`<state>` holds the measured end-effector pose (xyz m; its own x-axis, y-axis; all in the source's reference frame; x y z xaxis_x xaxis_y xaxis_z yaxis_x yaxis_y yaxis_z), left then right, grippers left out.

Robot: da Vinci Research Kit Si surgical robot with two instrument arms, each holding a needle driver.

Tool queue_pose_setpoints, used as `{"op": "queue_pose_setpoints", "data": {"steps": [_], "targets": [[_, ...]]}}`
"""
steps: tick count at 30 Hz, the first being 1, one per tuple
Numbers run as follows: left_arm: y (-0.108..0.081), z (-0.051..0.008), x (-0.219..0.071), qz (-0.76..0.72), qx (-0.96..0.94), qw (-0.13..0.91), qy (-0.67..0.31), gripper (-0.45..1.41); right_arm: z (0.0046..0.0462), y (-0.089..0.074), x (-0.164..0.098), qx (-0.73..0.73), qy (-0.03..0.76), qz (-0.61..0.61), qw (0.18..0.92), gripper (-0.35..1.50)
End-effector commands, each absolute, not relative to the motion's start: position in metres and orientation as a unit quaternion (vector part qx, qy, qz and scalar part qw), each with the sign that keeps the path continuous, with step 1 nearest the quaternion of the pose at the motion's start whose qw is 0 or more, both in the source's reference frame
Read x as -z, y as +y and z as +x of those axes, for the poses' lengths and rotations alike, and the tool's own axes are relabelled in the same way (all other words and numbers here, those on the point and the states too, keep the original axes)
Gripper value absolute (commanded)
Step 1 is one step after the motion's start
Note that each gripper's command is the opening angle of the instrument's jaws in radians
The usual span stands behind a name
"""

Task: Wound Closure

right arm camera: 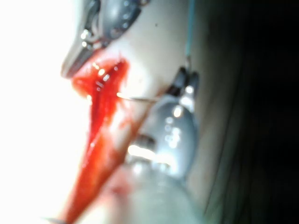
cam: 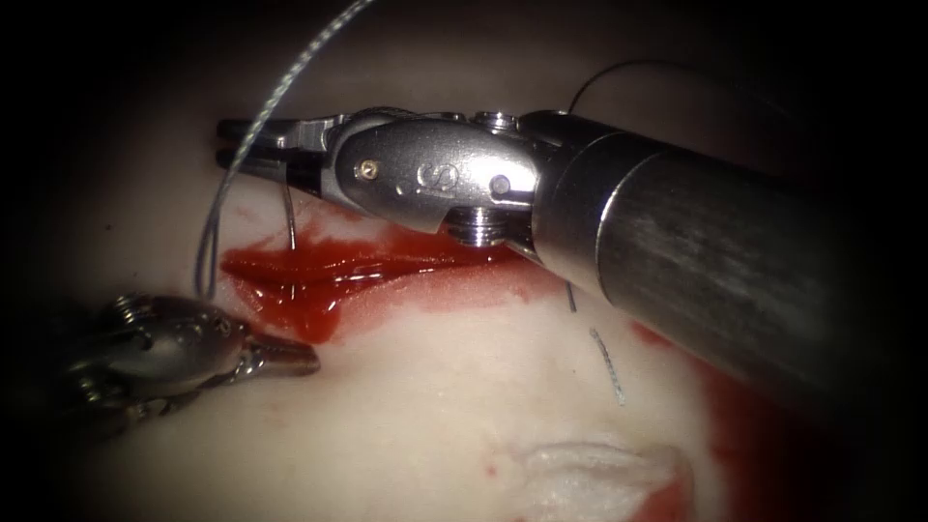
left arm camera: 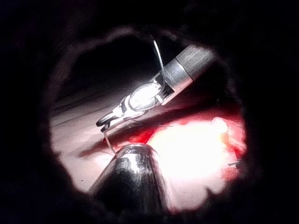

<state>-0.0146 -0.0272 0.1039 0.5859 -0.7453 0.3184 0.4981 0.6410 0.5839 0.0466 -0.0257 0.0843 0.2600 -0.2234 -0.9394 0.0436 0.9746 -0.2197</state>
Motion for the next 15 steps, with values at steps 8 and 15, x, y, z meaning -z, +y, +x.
{"op": "queue_pose_setpoints", "data": {"steps": [8, 15], "targets": [[-0.0270, -0.0150, -0.1044, 0.235, 0.365, 0.864, -0.256, -0.45, 0.0472, -0.0235, -0.0842, 0.067, 0.605, -0.081, 0.789, -0.35], [-0.0270, -0.0150, -0.1045, 0.240, 0.365, 0.864, -0.252, -0.45, 0.0473, -0.0235, -0.0841, 0.034, 0.610, -0.059, 0.790, -0.35]]}}
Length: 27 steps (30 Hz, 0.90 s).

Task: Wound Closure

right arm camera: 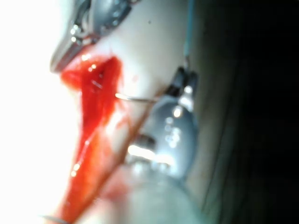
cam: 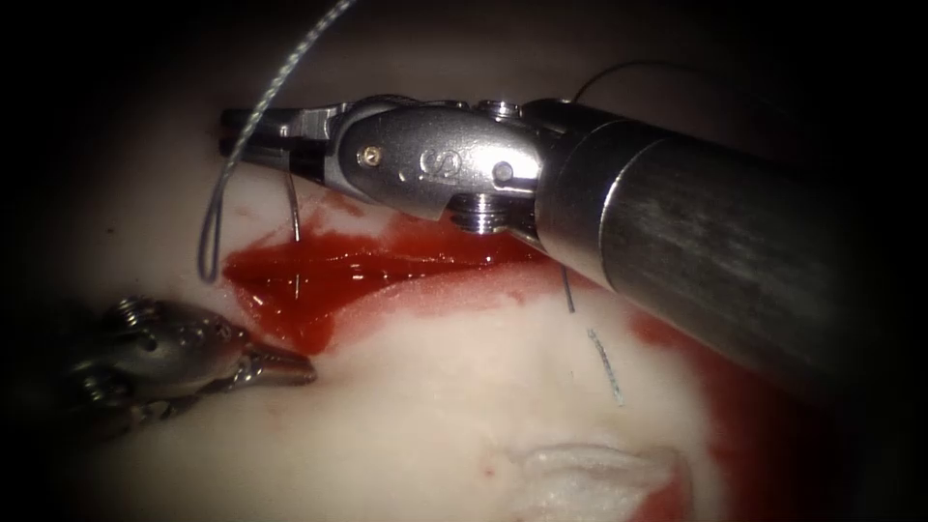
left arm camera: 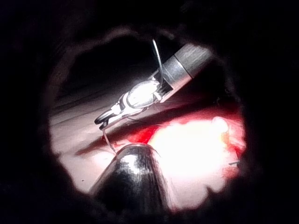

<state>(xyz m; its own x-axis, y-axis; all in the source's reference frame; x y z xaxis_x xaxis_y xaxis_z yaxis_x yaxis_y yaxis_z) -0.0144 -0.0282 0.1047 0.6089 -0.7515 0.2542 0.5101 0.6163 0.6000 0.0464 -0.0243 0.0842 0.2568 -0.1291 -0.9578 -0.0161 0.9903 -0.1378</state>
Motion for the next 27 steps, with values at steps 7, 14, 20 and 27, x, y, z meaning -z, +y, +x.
{"op": "queue_pose_setpoints", "data": {"steps": [7, 14, 20, 27], "targets": [[-0.0268, -0.0151, -0.1043, 0.242, 0.362, 0.864, -0.252, -0.45, 0.0470, -0.0237, -0.0840, -0.055, 0.612, 0.004, 0.789, -0.35], [-0.0266, -0.0150, -0.1042, 0.240, 0.362, 0.865, -0.253, -0.45, 0.0467, -0.0244, -0.0844, -0.106, 0.594, 0.054, 0.795, -0.35], [-0.0264, -0.0150, -0.1041, 0.238, 0.363, 0.865, -0.253, -0.45, 0.0466, -0.0252, -0.0849, -0.156, 0.577, 0.108, 0.794, -0.35], [-0.0263, -0.0149, -0.1040, 0.238, 0.363, 0.865, -0.253, -0.45, 0.0463, -0.0256, -0.0852, -0.221, 0.563, 0.188, 0.773, -0.35]]}}
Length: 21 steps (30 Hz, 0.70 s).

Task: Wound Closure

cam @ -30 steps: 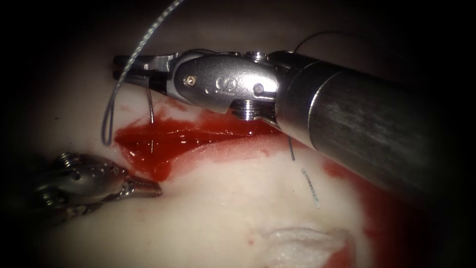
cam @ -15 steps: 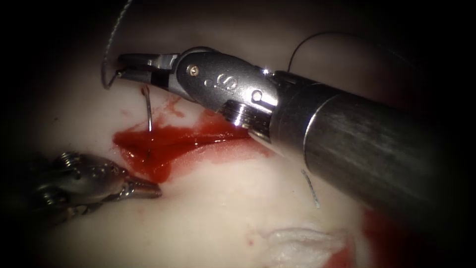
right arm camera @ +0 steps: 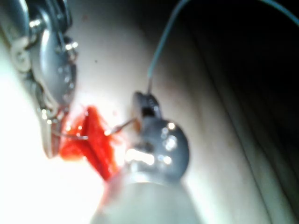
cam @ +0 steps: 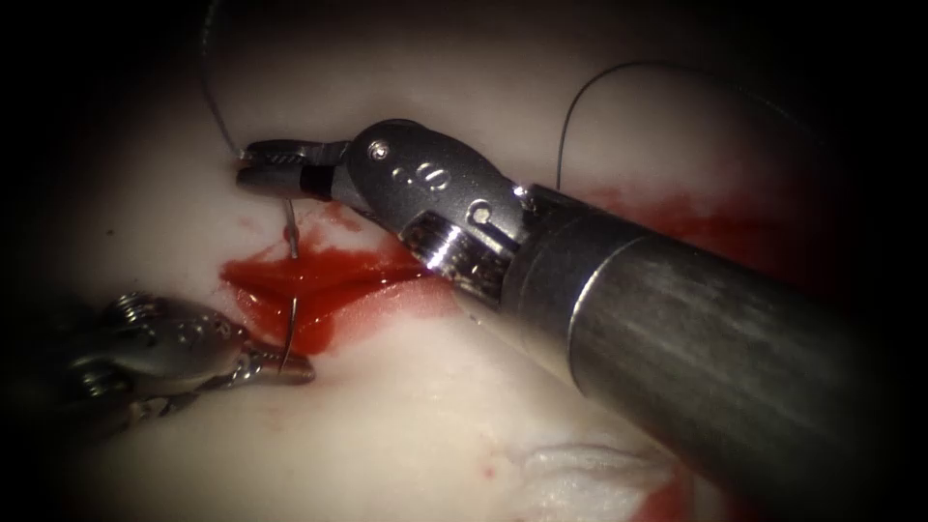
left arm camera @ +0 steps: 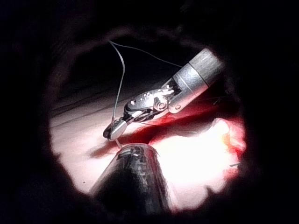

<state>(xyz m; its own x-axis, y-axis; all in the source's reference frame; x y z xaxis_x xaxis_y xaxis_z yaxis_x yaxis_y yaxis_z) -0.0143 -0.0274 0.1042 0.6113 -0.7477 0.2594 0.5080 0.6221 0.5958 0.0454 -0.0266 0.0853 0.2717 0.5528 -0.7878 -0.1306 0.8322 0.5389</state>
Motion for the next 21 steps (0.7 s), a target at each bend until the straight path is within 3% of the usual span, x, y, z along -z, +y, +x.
{"op": "queue_pose_setpoints", "data": {"steps": [1, 13, 21], "targets": [[-0.0263, -0.0149, -0.1040, 0.238, 0.362, 0.865, -0.255, -0.45, 0.0463, -0.0256, -0.0852, -0.230, 0.561, 0.196, 0.771, -0.35], [-0.0261, -0.0131, -0.1036, 0.260, 0.390, 0.844, -0.260, -0.45, 0.0459, -0.0262, -0.0858, -0.313, 0.503, 0.304, 0.746, -0.35], [-0.0242, -0.0094, -0.1008, 0.386, 0.520, 0.716, -0.260, -0.01, 0.0457, -0.0264, -0.0860, -0.338, 0.481, 0.327, 0.740, -0.35]]}}
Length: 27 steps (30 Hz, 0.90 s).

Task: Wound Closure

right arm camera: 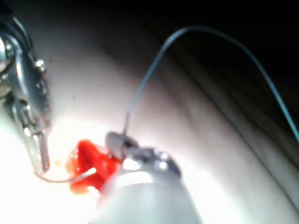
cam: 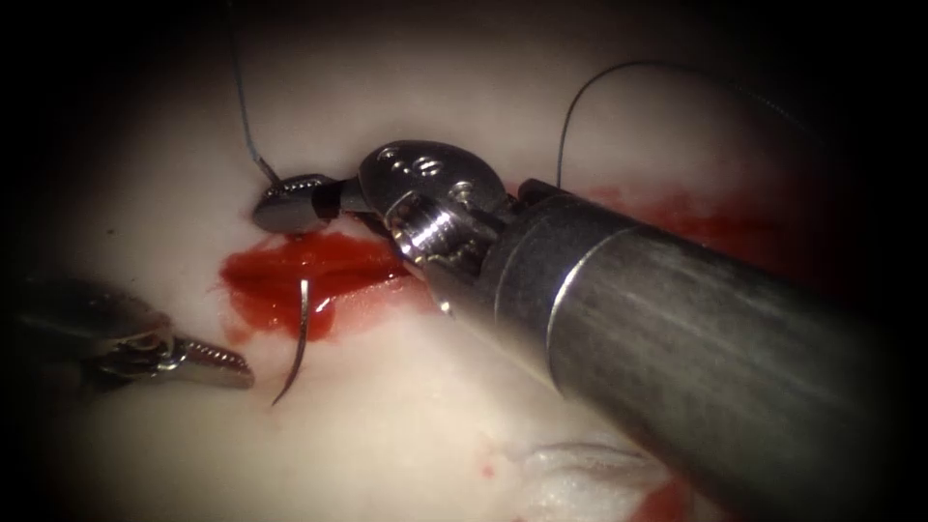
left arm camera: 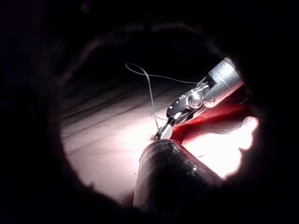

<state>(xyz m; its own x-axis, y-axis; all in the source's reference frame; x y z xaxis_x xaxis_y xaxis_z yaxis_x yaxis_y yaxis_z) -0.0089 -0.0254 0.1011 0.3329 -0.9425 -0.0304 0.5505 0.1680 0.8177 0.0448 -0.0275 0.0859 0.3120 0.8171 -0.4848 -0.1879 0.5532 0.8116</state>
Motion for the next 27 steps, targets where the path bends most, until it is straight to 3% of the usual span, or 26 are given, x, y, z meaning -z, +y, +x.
{"op": "queue_pose_setpoints", "data": {"steps": [1, 2, 3, 16, 20, 27], "targets": [[-0.0237, -0.0091, -0.1005, 0.410, 0.538, 0.686, -0.267, -0.23, 0.0457, -0.0264, -0.0860, -0.338, 0.481, 0.327, 0.740, -0.35], [-0.0235, -0.0090, -0.1004, 0.423, 0.547, 0.670, -0.271, -0.43, 0.0457, -0.0264, -0.0860, -0.339, 0.481, 0.327, 0.740, -0.35], [-0.0231, -0.0088, -0.1005, 0.442, 0.557, 0.644, -0.284, -0.45, 0.0458, -0.0263, -0.0860, -0.339, 0.479, 0.327, 0.741, -0.35], [-0.0227, -0.0126, -0.1020, 0.489, 0.623, 0.517, -0.326, -0.45, 0.0459, -0.0263, -0.0862, -0.338, 0.489, 0.327, 0.734, -0.35], [-0.0223, -0.0132, -0.1026, 0.485, 0.624, 0.513, -0.334, -0.18, 0.0459, -0.0263, -0.0862, -0.338, 0.489, 0.328, 0.734, -0.35], [-0.0219, -0.0128, -0.1027, 0.484, 0.627, 0.502, -0.348, 0.05, 0.0459, -0.0263, -0.0862, -0.338, 0.489, 0.328, 0.735, -0.35]]}}
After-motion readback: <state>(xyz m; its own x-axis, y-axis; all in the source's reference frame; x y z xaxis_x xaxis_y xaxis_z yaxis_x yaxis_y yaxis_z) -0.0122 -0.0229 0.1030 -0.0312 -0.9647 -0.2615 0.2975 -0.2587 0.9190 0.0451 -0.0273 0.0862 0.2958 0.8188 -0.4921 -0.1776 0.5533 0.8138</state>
